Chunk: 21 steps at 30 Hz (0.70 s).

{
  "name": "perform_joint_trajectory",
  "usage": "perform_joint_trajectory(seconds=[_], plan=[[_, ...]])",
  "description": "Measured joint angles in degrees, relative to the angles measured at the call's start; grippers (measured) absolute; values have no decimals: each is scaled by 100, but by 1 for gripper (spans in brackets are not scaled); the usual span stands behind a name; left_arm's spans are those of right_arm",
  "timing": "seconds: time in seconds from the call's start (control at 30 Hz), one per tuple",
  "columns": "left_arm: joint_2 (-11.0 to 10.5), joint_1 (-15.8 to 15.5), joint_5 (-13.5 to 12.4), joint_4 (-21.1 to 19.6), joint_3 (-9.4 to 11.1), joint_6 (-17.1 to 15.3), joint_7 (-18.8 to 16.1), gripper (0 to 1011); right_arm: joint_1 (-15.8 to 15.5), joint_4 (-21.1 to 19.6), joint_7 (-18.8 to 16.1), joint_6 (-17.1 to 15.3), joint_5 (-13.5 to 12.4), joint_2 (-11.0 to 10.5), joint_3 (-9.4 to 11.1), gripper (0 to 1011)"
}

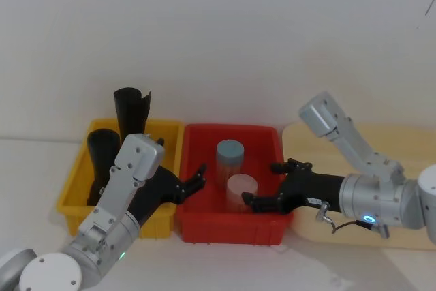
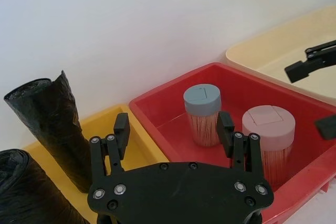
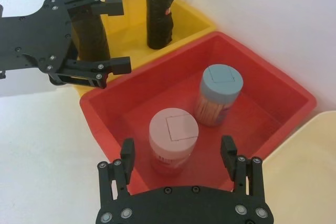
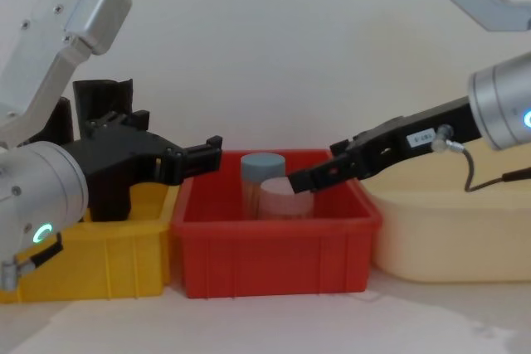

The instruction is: Pick up the garbage bag with the one hand and transfer it to the other hand.

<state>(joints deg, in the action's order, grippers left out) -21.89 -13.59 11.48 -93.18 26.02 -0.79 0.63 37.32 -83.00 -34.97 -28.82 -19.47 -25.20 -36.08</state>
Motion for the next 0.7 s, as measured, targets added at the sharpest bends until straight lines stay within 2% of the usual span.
perform_joint_trajectory(seconds=[0.17,0.7], plan=[[0,0,0,0,0,0,0,1000,149,224,-79,56,39,87,-150,1001],[0,0,0,0,0,0,0,1000,451,759,-196,269,101,313,-427,1001]])
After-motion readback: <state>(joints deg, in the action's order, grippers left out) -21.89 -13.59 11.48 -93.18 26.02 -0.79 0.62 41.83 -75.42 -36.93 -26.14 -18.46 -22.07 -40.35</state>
